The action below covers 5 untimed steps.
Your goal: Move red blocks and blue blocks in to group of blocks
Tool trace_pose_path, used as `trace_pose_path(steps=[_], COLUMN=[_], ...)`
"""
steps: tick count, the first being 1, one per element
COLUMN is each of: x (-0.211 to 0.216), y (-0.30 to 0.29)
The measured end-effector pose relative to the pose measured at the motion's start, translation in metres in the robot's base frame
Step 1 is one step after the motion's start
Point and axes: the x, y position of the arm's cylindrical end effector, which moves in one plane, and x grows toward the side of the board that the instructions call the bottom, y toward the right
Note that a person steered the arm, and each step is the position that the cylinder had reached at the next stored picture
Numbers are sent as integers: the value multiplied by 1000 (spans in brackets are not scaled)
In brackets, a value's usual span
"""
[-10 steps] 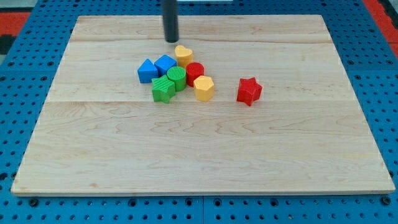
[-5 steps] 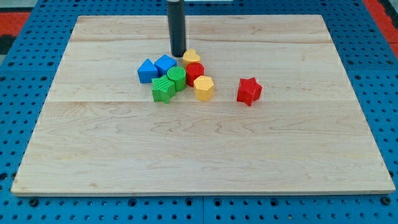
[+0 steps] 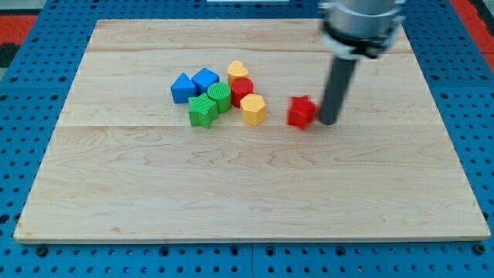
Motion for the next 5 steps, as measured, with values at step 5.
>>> trace_pose_path(steps=[5], x=[-13], y=[-26])
